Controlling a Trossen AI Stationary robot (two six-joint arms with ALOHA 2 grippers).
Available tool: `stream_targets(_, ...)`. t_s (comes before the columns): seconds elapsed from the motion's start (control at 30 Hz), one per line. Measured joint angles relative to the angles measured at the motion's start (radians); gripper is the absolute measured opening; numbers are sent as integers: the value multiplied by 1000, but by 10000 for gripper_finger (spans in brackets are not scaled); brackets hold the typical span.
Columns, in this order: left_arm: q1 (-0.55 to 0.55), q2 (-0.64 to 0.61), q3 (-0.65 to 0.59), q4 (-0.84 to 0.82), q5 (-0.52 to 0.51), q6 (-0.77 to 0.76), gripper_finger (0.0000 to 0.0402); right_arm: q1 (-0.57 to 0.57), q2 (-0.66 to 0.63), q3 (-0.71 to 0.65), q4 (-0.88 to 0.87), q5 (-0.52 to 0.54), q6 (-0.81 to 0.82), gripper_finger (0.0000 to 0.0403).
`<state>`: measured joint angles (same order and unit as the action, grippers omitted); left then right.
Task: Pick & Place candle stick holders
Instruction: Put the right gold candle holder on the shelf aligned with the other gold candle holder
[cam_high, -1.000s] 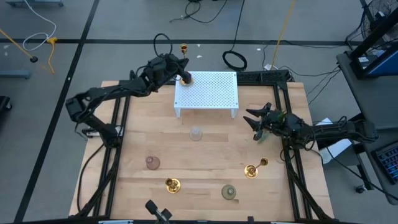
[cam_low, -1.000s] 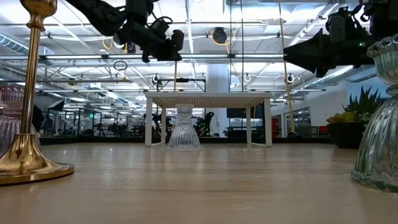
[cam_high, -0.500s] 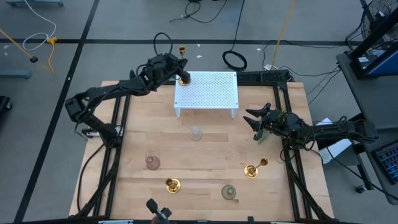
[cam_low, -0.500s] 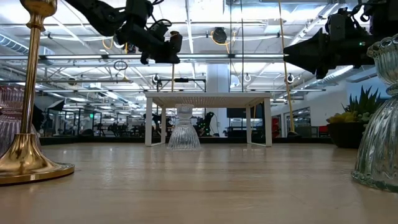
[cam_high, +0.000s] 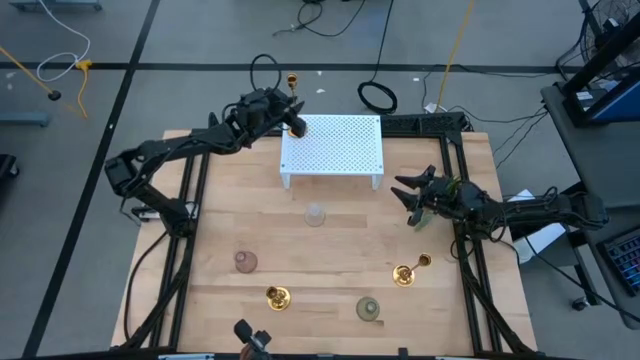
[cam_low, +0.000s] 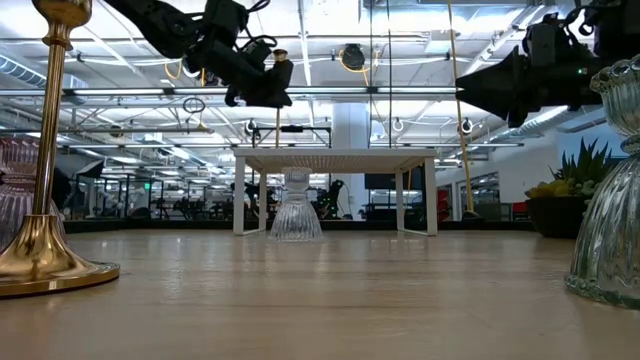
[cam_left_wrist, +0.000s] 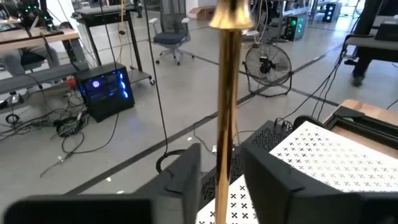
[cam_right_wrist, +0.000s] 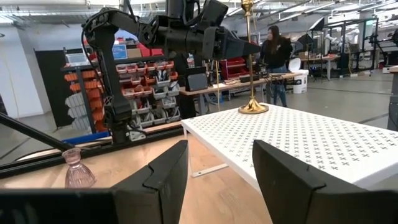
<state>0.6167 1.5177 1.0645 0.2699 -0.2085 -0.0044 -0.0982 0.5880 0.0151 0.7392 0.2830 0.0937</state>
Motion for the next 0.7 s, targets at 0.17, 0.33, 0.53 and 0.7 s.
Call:
stream_targets(0.17, -5, 0, 0, -15, 0, 2, 189, 0, 0, 0, -28, 0, 0, 171)
stream_targets(0.33, -19, -20, -2, -53, -3, 32, 212, 0, -1, 0, -33, 0, 0, 171)
stream_targets(0.53, -48, -131, -2, -170, -11, 32, 214, 0, -1, 0, -34, -1, 0, 171)
stream_targets(0.7, -104, -253, -1, -333, -1, 37, 214, 2, -1, 0, -36, -3, 0, 171)
